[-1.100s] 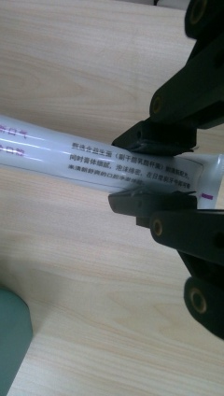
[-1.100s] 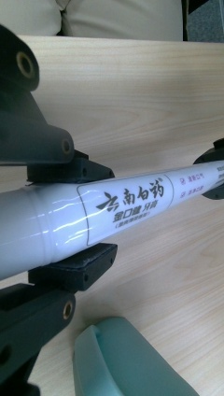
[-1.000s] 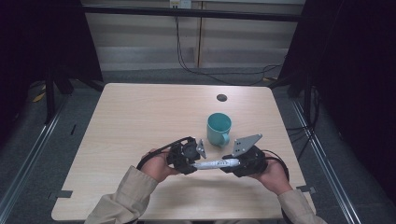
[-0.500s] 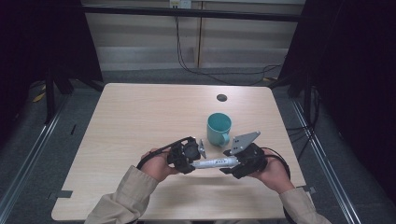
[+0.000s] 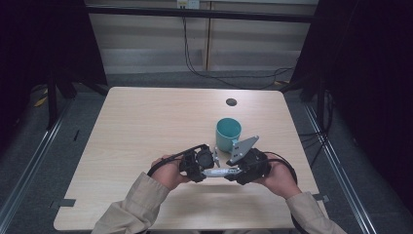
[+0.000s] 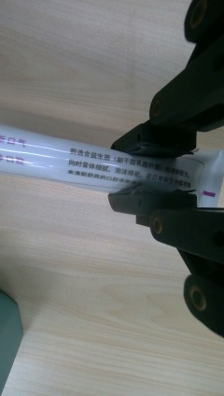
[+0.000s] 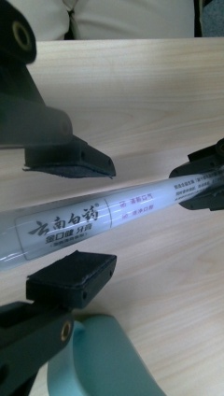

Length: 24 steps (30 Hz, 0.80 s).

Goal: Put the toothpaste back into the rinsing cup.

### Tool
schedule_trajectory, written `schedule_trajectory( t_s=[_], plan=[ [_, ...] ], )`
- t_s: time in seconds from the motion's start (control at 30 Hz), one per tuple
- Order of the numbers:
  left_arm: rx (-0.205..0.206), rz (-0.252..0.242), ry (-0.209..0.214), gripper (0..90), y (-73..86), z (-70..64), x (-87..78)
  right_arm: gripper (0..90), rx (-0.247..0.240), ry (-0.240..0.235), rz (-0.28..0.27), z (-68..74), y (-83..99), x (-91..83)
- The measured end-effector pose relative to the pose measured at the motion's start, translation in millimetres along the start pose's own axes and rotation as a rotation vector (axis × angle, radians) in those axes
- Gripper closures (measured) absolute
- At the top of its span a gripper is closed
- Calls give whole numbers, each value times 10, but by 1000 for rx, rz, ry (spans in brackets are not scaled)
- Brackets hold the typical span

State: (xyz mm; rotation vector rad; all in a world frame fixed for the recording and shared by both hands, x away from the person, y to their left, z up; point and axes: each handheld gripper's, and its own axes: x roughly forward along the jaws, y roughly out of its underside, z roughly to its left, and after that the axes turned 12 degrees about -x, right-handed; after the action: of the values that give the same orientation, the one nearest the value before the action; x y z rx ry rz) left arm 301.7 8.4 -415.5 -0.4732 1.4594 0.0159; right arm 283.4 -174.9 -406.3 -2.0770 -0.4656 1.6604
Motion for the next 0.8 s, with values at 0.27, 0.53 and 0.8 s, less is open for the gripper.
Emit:
schedule_trajectory(
  t_s=[0.27,0.53,0.8],
  plan=[
    [11,0,0,754,-30,-21,-5,543,-6,-26,35,-14,-30,63],
    [34,11,-10,754,-62,-45,-17,563,4,-49,79,-15,-70,137],
    [43,23,-12,753,-61,-62,-36,600,15,-69,89,-32,-88,184]
  ],
)
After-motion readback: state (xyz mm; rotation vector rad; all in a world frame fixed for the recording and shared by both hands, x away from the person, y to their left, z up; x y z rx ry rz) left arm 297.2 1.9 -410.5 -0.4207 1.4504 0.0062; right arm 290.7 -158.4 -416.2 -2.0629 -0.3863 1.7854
